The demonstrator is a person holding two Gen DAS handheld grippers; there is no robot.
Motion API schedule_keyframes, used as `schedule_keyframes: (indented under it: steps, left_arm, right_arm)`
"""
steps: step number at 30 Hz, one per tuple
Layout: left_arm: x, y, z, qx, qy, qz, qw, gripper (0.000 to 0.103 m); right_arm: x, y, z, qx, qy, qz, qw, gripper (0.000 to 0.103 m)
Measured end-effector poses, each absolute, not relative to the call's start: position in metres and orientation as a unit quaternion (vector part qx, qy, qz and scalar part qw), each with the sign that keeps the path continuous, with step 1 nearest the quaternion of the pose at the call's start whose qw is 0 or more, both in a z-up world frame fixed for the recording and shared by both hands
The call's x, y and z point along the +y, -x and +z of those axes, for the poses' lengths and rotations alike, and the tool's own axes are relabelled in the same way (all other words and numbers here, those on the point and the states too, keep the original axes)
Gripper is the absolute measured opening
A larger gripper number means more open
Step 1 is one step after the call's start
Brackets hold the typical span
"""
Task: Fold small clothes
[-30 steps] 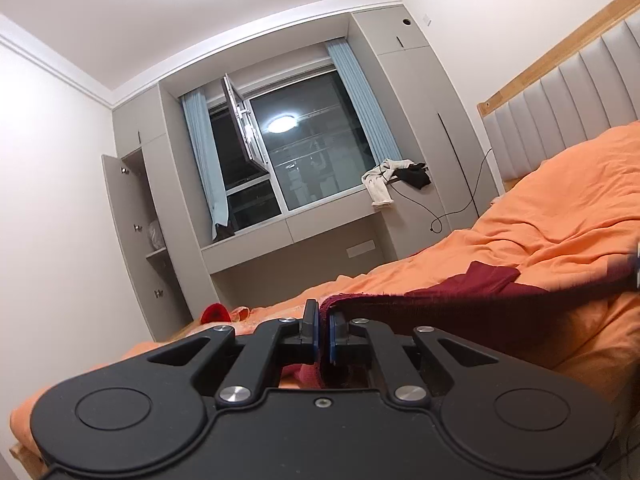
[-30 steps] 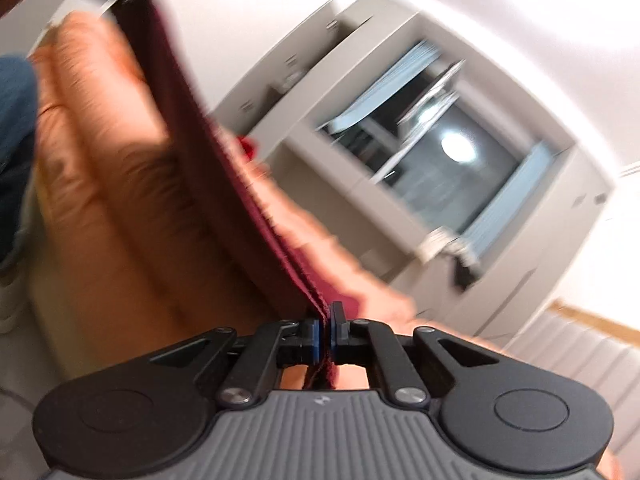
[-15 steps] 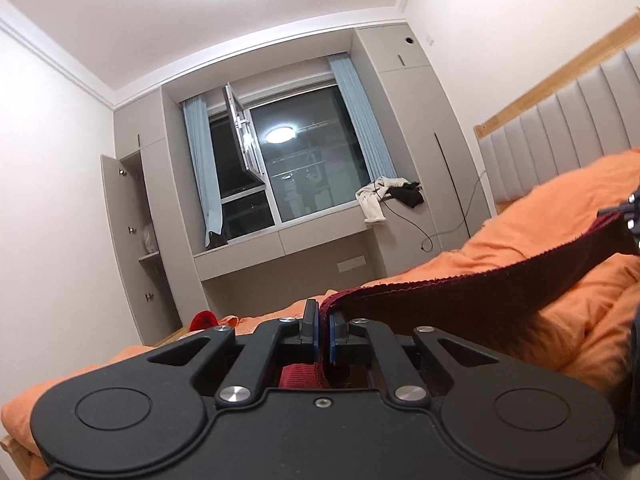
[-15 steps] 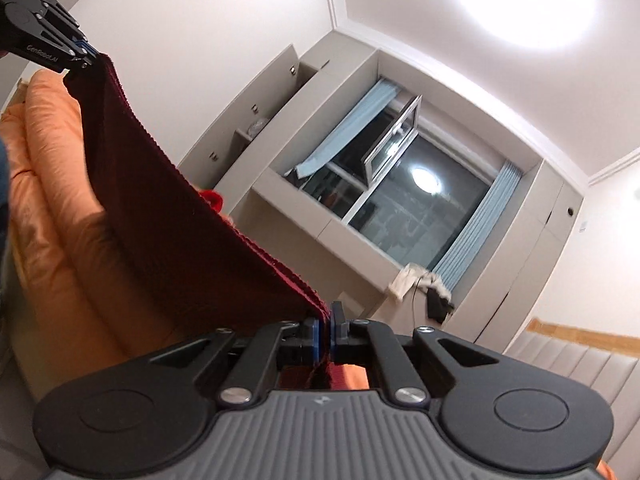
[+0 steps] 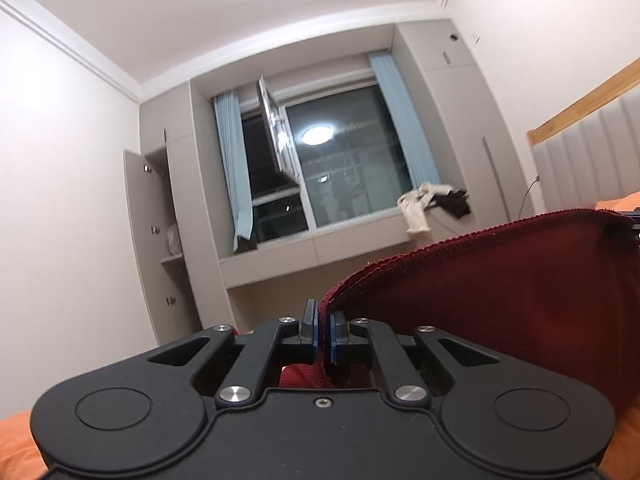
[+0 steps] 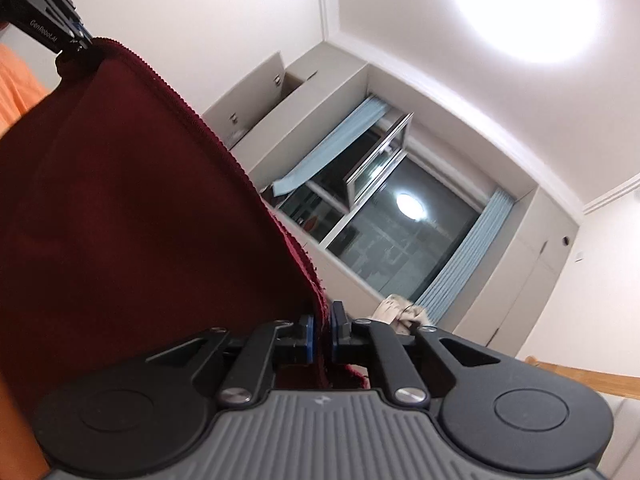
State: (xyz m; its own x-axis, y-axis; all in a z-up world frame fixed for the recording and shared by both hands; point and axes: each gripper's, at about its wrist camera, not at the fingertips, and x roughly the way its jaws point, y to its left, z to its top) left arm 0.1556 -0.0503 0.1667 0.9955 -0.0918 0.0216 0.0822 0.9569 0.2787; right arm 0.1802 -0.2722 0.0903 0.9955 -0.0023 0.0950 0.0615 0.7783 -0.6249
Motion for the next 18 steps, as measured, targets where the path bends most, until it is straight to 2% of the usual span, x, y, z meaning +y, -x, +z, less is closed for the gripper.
schedule_keyframes:
  steps: [13, 14, 18]
  left_arm:
    - [-0.051, -0.363, 0.110, 0.126, -0.114, -0.002, 0.986, 0.006]
    - [-0.050, -0.373, 0.103, 0.137, -0.113, 0.000, 0.984, 0.006]
    - [-0.042, -0.409, 0.073, 0.199, -0.105, 0.006, 0.974, 0.006]
  right_arm:
    - [-0.273, -0.338, 0.031, 0.051, 0.354, 0.010, 0.934, 0.008]
    - [-0.271, -0.346, 0.025, 0.057, 0.358, 0.011, 0.932, 0.009]
    - [-0.266, -0.369, -0.004, 0.095, 0.368, 0.022, 0.925, 0.024]
